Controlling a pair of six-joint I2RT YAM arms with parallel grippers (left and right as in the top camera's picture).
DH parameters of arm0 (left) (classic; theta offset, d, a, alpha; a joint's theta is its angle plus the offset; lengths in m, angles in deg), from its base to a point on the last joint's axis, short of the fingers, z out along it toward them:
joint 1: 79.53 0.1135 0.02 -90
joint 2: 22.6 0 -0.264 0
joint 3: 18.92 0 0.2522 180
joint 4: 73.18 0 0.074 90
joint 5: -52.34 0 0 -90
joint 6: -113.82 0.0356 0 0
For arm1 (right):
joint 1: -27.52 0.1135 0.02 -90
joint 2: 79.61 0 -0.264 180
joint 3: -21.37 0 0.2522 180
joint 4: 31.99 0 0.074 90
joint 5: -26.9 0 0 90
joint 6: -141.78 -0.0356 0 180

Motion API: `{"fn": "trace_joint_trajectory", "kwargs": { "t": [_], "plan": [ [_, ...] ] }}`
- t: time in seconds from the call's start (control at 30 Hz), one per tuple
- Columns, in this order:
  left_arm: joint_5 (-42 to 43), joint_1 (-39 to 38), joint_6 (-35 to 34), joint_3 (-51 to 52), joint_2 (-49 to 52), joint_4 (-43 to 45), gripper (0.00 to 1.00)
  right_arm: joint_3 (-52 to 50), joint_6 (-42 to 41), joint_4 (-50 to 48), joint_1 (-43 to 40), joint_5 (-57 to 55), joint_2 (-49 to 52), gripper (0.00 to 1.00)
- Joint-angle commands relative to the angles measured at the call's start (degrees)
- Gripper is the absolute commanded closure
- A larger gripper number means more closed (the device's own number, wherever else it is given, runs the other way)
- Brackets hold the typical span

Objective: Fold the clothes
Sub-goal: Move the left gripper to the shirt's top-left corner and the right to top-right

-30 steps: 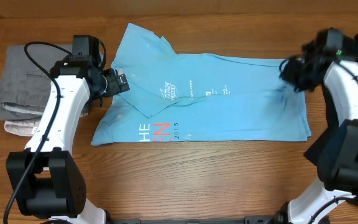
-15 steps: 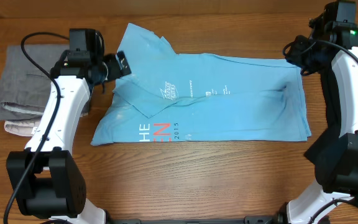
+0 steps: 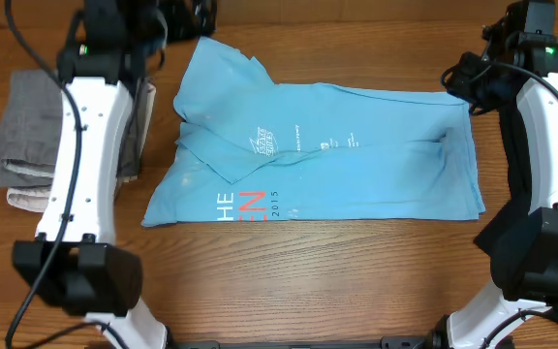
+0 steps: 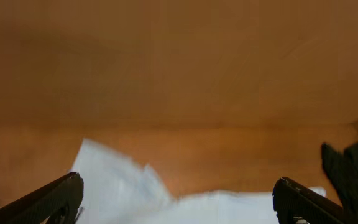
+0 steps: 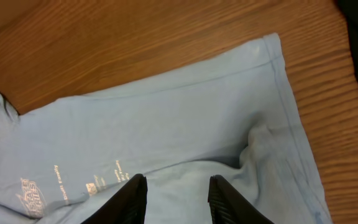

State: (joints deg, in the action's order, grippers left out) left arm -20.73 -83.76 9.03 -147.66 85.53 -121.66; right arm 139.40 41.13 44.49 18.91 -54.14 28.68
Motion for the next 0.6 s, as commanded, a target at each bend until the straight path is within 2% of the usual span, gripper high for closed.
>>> {"fn": "trace_joint_trajectory", "kwargs": {
  "t": [0.0,0.1,0.27,0.57],
  "plan": [
    [-7.9,-3.3,5.3,-7.8,9.1,-0.1,0.00,1.1,0.3,-1.3,-0.1,-0.3,-1.0,0.63],
    [-11.3,-4.4,7.1,-10.2,15.5,2.1,0.00,0.7,0.3,-3.6,-0.1,-0.4,-0.9,0.63],
    [-11.3,-3.7,5.5,-10.6,23.3,3.8,0.00,-0.7,0.4,-8.8,-0.1,-1.5,1.0,0.64],
    [-10.9,-1.8,7.6,-10.5,29.8,0.2,0.00,-0.7,0.4,-16.6,-1.9,-5.9,12.7,0.64]
  ]
}}
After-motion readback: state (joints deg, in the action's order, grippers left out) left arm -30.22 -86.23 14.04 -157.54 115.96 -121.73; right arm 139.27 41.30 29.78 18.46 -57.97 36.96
